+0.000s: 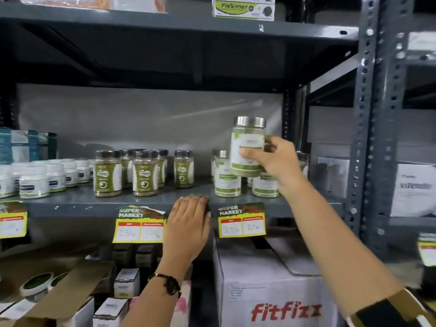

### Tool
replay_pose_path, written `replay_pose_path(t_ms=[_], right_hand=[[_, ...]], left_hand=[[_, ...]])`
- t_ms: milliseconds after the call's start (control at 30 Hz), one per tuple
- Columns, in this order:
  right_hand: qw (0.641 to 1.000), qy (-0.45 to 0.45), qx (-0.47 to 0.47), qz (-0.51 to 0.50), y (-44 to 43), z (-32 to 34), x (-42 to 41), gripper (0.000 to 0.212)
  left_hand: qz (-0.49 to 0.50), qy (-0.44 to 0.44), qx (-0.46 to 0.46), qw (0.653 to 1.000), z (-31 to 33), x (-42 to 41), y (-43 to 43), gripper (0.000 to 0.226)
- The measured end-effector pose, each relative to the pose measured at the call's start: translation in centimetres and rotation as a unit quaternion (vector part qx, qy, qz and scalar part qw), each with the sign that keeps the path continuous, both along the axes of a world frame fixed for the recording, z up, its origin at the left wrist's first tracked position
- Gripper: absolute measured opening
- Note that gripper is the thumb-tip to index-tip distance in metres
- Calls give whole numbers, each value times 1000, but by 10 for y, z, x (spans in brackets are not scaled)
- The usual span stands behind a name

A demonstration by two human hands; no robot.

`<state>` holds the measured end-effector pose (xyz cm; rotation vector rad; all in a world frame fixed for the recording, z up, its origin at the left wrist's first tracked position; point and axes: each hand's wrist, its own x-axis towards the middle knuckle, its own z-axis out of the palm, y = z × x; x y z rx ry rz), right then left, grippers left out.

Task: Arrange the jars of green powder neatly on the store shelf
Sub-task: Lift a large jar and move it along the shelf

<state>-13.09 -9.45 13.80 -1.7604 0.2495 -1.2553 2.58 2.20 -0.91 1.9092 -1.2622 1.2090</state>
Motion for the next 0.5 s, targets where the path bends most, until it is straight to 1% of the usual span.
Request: replay_pose_path(t_ms=[100,200,233,333,500], right_hand=[[996,8,0,-93,-31,-5,-35,30],[980,28,-15,-195,-51,-12,-63,30],[970,44,-28,-239,-56,-15,-70,31],[927,108,-58,-355,-69,-25,-83,44],[890,167,-75,-417,-91,-36,-73,46]], left_hand=[[3,6,-16,1000,-1,-2,-2,37],[-1,5,-30,1000,-1,-4,-4,38],[0,3,-31,1000,-1,-5,-4,38],[1,-3,-30,1000,0,-5,-3,39],[4,1,-19,1000,1,-6,0,42]])
